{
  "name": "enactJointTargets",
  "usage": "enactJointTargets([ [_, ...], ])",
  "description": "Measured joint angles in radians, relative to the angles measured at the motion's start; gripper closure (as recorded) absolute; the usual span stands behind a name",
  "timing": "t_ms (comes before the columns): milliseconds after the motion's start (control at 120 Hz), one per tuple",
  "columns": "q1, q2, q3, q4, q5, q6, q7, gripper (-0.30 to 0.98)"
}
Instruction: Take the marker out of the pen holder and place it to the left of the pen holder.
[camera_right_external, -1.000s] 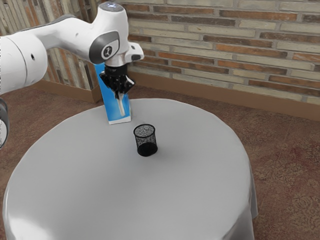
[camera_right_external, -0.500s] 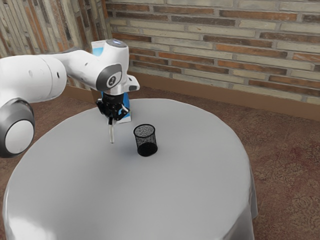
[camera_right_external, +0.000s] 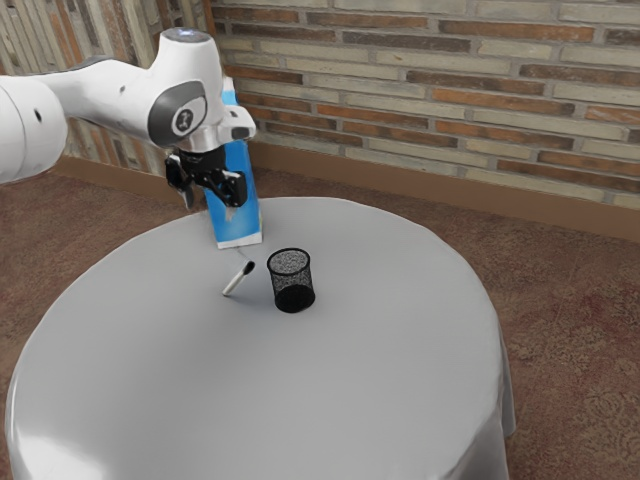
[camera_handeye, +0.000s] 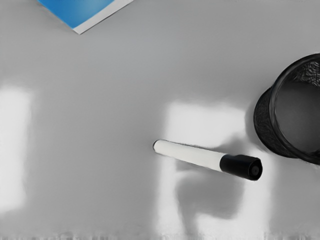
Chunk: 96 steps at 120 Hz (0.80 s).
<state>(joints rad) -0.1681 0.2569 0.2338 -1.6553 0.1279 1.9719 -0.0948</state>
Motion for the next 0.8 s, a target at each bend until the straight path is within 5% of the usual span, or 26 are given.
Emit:
enactJointTargets([
  [167,-0.004,-0.177,-0.041,-0.124,0.006,-0.002,0.006,0.03],
  [800,0.002,-0.324,-0.088,-0.186,0.016,-0.119,0.140,0.00],
])
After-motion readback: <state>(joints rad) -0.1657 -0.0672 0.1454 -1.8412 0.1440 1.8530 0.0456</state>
